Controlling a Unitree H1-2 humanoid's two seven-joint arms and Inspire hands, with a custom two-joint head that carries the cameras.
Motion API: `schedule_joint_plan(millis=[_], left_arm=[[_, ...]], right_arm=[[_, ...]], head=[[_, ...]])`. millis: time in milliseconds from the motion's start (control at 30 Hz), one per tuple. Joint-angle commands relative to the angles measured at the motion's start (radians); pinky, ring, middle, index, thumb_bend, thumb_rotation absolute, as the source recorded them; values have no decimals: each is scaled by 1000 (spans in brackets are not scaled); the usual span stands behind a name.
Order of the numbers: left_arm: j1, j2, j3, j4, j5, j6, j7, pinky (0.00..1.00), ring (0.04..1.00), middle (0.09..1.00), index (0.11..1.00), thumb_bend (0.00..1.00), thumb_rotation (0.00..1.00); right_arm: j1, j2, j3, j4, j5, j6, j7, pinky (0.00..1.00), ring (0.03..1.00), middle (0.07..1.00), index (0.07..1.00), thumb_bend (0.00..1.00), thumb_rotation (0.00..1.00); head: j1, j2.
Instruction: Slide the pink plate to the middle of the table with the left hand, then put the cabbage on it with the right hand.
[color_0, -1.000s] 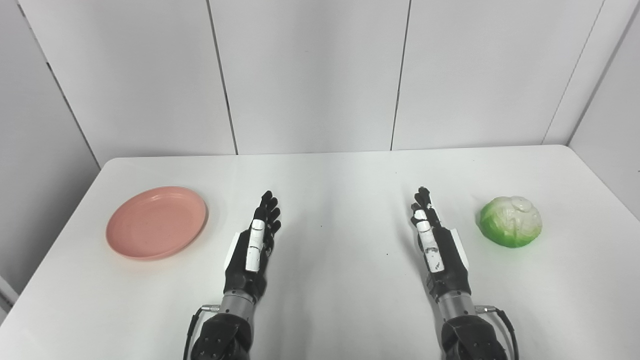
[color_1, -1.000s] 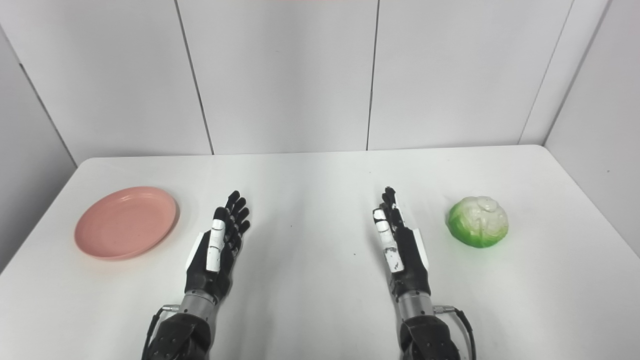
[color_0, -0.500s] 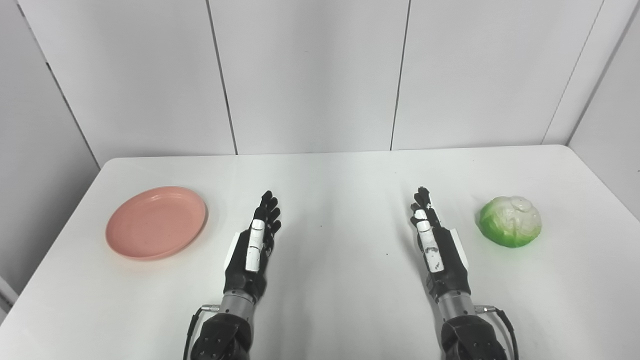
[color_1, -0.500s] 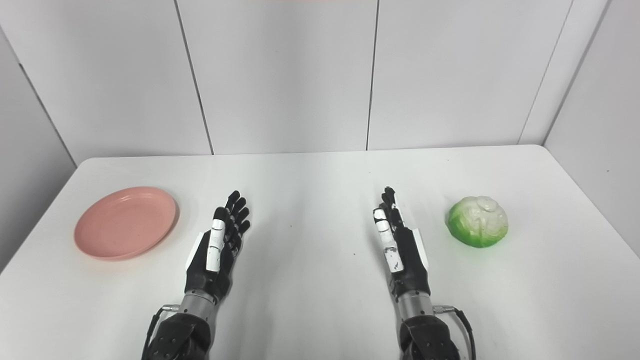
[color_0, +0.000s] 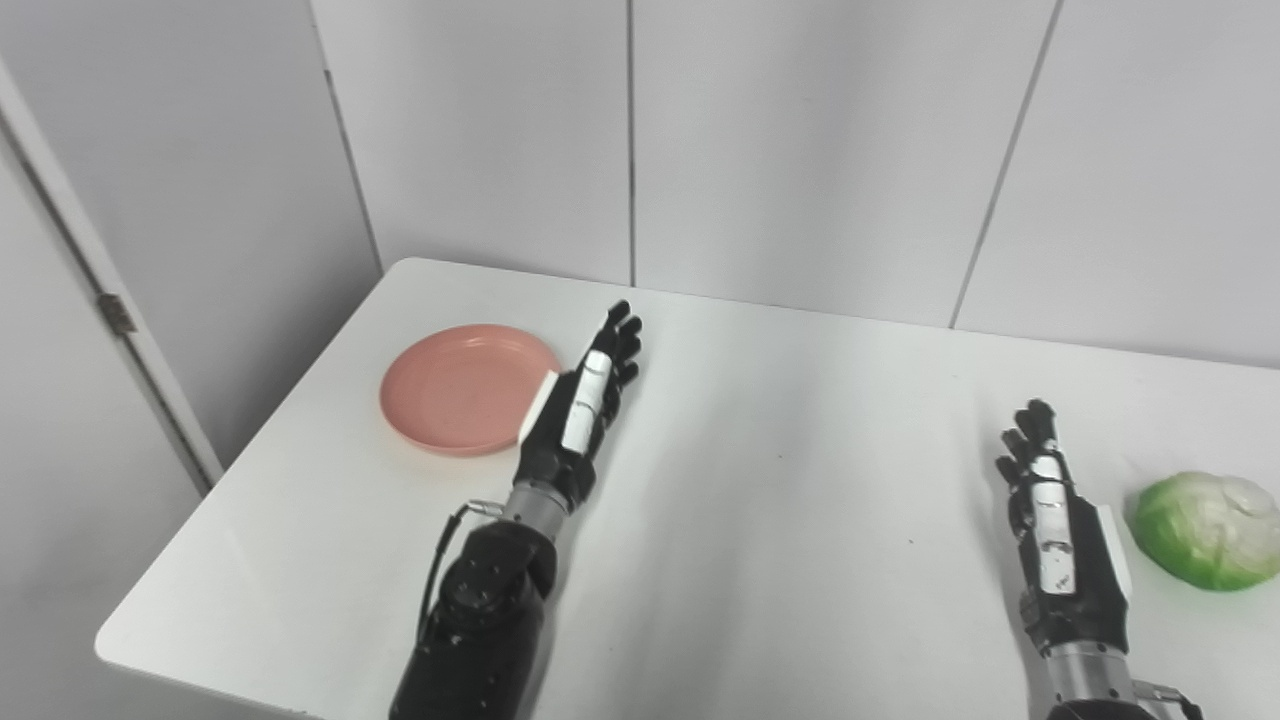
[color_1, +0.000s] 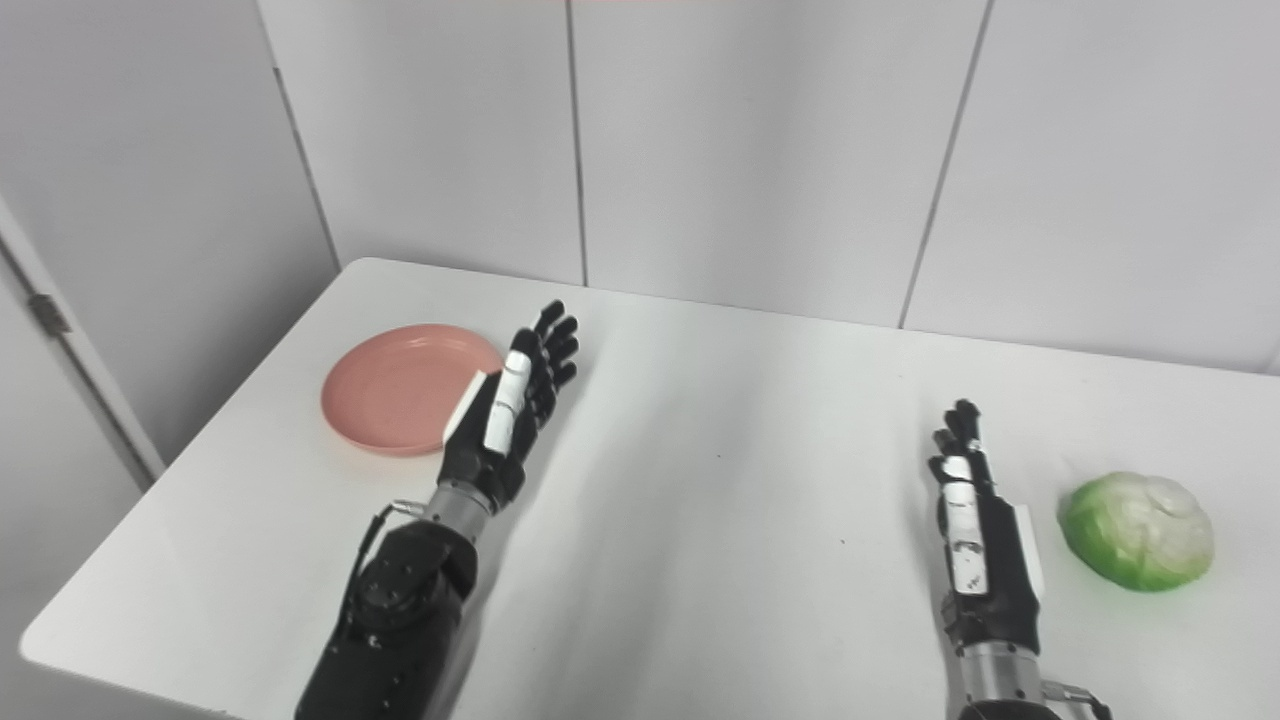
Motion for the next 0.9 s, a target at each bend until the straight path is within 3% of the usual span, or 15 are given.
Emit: schedule_joint_plan(millis=[0, 200, 367, 533, 667, 867], left_arm=[[-62, 29, 35, -6, -11, -28, 20, 1000, 968, 952, 951, 781, 1000], [-106, 126, 148, 53, -28, -76, 52, 920, 889, 878, 870, 793, 1000], [-149, 185, 204, 155, -8, -118, 107, 829, 836, 832, 829, 779, 1000], [-188, 233, 228, 261, 6, -157, 149, 839, 824, 810, 801, 783, 1000], [-219, 290, 234, 409, 43, -239, 181, 822, 813, 801, 793, 755, 1000], [-253, 331, 238, 591, 35, -355, 189, 802, 776, 778, 787, 747, 1000]], right_arm=[[28, -2, -8, 44, 12, -49, 14, 1000, 1000, 1000, 1000, 681, 988], [35, 0, -10, 54, 0, -70, 10, 1000, 1000, 1000, 1000, 639, 989], [34, 1, -12, 71, 2, -97, 15, 1000, 1000, 1000, 1000, 599, 989], [31, 1, -14, 81, 2, -105, 16, 1000, 1000, 1000, 1000, 612, 985], [28, 1, -16, 84, 8, -106, 19, 1000, 1000, 1000, 1000, 602, 981], [28, -3, -21, 89, 13, -107, 25, 1000, 1000, 1000, 1000, 593, 999]], head=[[4, -15], [15, -38], [23, -52], [33, -59], [52, -68], [64, -74]])
